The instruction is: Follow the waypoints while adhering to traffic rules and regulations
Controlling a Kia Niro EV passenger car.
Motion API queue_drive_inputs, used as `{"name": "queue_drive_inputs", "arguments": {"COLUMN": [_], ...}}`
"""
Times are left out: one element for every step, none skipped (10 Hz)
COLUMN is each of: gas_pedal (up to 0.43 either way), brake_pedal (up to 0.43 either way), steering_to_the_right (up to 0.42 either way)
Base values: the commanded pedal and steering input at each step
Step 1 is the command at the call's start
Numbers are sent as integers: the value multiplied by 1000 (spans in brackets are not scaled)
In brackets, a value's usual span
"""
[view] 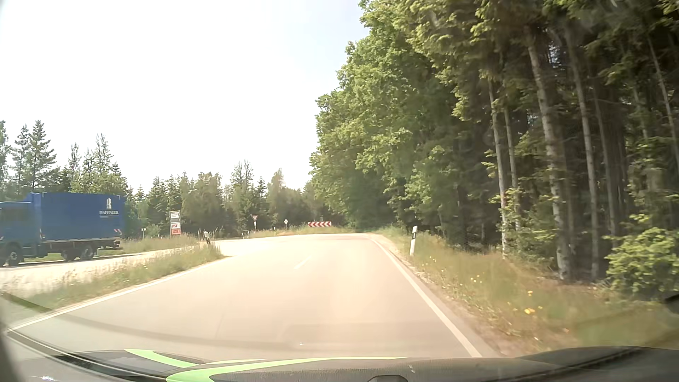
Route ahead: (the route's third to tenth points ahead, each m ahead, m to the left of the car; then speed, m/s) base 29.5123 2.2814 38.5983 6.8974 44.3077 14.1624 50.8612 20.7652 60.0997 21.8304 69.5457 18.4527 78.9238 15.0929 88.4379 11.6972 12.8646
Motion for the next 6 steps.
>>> {"name": "queue_drive_inputs", "arguments": {"gas_pedal": [0,0,0,0,0,0], "brake_pedal": [146,140,146,146,171,177], "steering_to_the_right": [-4,-4,-4,-4,-4,-4]}}
